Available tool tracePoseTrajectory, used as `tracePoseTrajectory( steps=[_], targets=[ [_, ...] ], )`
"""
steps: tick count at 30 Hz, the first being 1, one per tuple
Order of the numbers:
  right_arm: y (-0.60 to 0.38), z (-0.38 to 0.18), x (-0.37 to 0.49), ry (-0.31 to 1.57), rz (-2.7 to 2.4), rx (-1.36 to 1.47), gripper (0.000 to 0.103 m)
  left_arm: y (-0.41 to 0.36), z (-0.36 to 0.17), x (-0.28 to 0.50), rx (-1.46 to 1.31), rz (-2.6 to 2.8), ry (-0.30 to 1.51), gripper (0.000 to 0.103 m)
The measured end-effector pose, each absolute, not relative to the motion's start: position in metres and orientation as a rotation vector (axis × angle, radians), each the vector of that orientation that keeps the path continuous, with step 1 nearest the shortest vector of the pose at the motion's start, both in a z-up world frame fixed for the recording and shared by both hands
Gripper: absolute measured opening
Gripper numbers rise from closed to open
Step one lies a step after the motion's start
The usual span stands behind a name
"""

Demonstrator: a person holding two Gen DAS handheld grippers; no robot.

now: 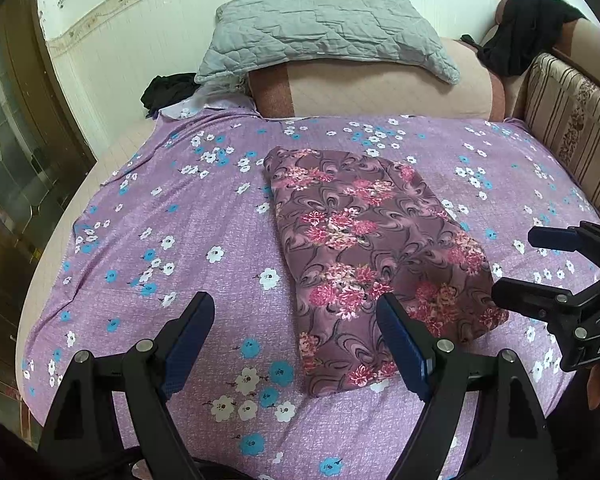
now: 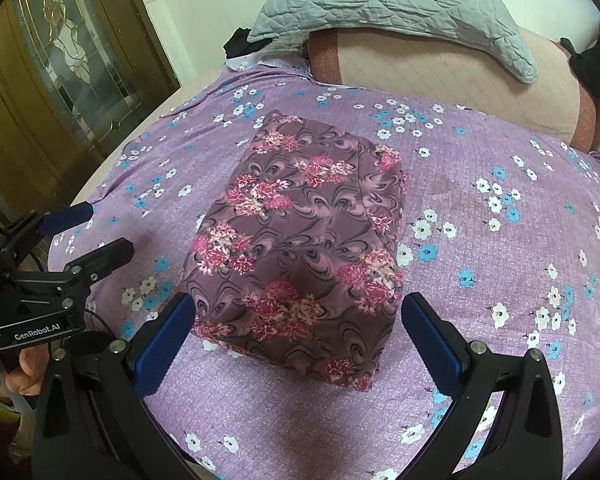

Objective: Fold small clothes

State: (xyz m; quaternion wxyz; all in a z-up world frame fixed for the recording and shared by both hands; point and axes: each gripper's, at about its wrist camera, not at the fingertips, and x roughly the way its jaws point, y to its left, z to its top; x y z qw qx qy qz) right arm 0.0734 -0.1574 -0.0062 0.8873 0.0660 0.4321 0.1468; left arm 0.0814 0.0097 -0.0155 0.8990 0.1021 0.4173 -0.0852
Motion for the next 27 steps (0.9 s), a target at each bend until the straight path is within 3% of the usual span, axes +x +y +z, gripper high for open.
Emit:
tracePoseTrajectory(
  steps=[27],
  targets=[
    [-0.1559, -0.0109, 0.0782, 0.899, 0.313, 0.146, 0.103, 0.0087, -0.0157, 0.087, 0.213, -0.18, 0.863, 0.083]
  ],
)
